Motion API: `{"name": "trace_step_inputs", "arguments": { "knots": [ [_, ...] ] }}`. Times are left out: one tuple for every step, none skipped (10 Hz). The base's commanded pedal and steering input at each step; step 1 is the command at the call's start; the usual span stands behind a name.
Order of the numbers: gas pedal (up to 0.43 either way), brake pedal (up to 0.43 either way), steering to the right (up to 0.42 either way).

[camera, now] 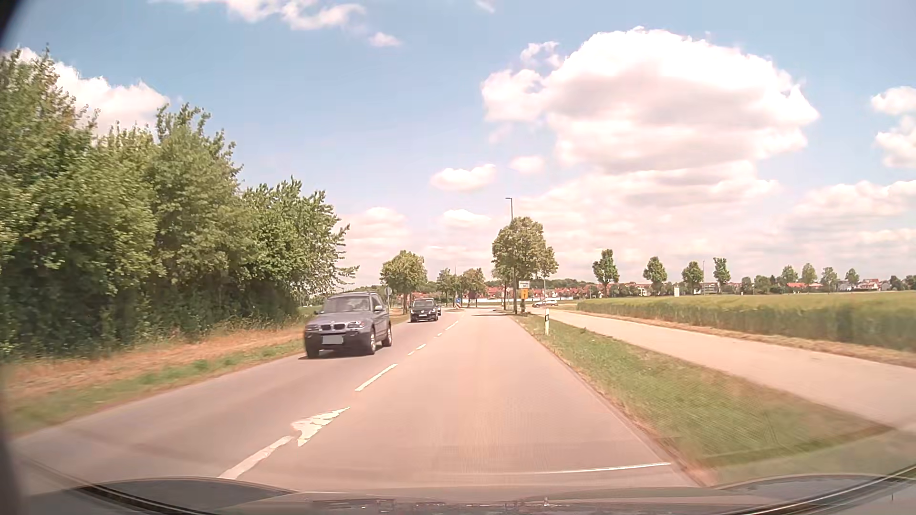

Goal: Follow the waypoints while adhering to traffic rules and regulations

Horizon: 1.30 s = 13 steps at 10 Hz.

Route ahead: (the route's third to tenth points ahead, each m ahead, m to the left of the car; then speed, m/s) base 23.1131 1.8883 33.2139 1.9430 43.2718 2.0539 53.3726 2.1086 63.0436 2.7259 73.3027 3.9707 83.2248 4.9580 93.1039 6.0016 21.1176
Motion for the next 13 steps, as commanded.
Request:
{"name": "trace_step_inputs", "arguments": {
  "knots": [
    [0.008, 0.012, -0.001],
    [0.020, 0.012, -0.002],
    [0.028, 0.012, -0.002],
    [0.028, 0.012, -0.003],
    [0.039, 0.012, -0.003],
    [0.047, 0.012, -0.002],
    [0.047, 0.012, -0.002],
    [0.047, 0.012, -0.003],
    [0.047, 0.012, -0.003],
    [0.047, 0.012, -0.003],
    [0.047, 0.012, -0.004],
    [0.047, 0.012, -0.004],
    [0.047, 0.012, -0.005]
  ]
}}
